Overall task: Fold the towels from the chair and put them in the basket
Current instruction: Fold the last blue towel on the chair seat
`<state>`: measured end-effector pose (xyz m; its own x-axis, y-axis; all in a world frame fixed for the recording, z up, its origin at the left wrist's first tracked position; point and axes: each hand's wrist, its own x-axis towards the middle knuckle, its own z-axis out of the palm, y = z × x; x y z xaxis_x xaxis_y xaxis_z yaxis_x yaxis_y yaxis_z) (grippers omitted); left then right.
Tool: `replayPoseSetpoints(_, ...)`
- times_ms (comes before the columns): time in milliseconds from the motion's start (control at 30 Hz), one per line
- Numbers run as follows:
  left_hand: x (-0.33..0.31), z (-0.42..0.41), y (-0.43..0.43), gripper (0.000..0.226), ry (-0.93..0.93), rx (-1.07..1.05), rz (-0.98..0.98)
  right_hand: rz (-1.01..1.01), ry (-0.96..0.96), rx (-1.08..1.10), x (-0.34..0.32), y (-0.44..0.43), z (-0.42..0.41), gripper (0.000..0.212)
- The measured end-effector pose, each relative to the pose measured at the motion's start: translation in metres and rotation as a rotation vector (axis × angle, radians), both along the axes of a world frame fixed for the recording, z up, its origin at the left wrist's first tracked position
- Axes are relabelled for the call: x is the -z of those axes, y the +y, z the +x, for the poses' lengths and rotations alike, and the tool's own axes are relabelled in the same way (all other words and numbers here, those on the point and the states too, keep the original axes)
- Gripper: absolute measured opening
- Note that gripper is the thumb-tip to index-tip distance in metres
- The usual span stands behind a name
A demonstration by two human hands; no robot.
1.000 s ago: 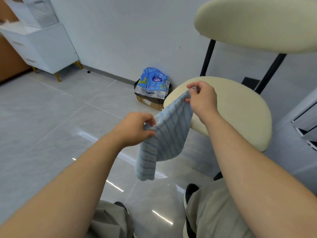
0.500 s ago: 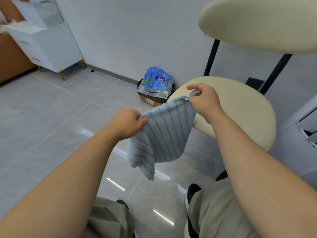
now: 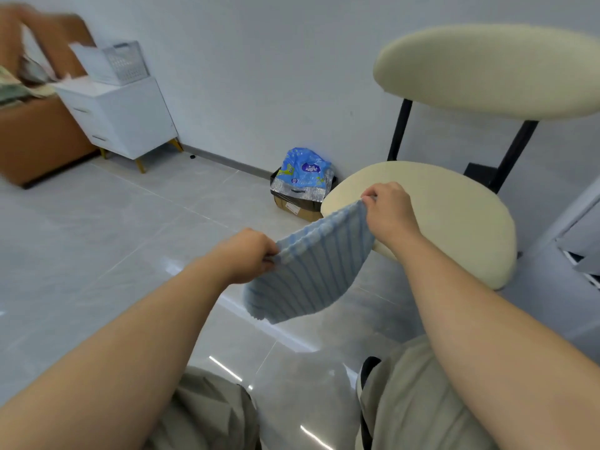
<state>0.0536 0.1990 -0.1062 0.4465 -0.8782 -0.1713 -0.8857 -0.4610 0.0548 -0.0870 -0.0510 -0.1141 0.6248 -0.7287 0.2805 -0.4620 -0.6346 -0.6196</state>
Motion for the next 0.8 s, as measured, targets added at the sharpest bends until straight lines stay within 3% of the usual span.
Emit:
replayPoseSetpoints(233,-0.034,-0.021,0.021,0.014,-0.047,-0.066,-0.083,0.124,-0.064,0.063,-0.043,0.006,-0.034,0.015)
replayPoseSetpoints(567,-0.111,-0.057,0.042,0.046,-0.086,-0.065,-0.386,-0.019,0.016,0.067,-0.118,0.0,-0.093,0.017)
replayPoseSetpoints(800,-0.146,-0.07,0.048,0.025,-0.113,-0.017,-0.377,-0.056,0.046,0.092,-0.152,-0.008,-0.134,0.014)
